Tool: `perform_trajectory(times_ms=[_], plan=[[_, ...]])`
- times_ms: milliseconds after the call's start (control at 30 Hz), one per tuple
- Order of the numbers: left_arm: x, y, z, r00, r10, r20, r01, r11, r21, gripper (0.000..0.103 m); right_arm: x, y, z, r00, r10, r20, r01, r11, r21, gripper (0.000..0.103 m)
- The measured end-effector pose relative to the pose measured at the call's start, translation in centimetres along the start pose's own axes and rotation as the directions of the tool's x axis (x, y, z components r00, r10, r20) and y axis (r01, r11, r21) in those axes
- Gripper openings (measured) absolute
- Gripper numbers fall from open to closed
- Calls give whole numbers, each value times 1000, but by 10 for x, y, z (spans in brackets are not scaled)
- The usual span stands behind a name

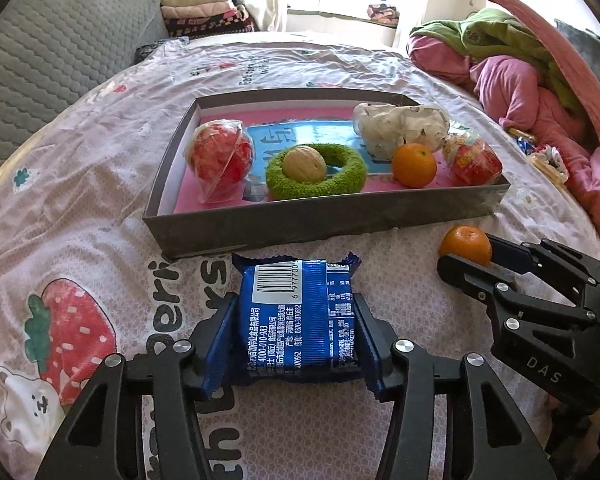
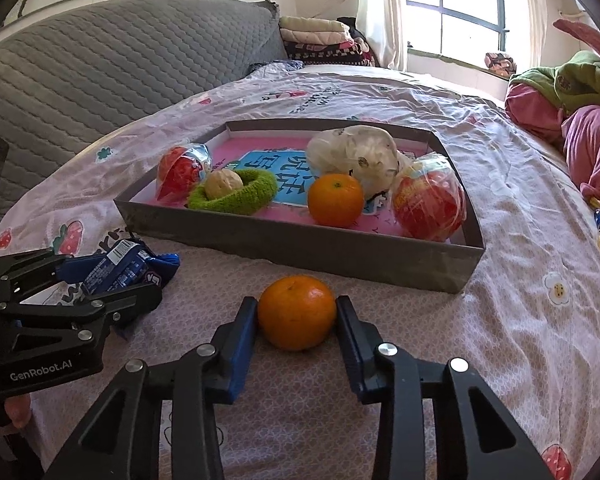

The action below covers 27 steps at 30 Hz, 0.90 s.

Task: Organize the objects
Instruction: 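Grasp the blue snack packet with the left gripper while the right gripper grasps an orange, then lift the packet and orange over the tray with both grippers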

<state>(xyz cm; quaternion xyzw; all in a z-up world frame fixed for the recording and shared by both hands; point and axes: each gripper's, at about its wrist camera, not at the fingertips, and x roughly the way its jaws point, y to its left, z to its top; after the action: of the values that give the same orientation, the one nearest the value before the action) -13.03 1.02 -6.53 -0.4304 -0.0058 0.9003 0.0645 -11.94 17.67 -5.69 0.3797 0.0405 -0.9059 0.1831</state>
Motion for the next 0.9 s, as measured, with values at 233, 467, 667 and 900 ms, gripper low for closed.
perform_trajectory(times_ms=[233, 467, 667, 900], plan=[[-6, 2, 1, 1000, -13, 12, 14, 1000, -8, 54, -5, 5, 1, 1000, 18, 25, -18, 1000, -19, 39], [-20, 1, 7, 998, -25, 55, 25, 1000, -7, 54, -21, 11, 7, 995, 41, 96, -37, 998, -43, 39], [-37, -1, 19, 993, -31, 113, 30, 1000, 11, 53, -38, 15, 17, 984, 49, 171, -37, 997, -70, 39], [-46, -5, 35, 987, -36, 154, 32, 999, 28, 53, -48, 15, 29, 975, 41, 217, -22, 996, -87, 39]])
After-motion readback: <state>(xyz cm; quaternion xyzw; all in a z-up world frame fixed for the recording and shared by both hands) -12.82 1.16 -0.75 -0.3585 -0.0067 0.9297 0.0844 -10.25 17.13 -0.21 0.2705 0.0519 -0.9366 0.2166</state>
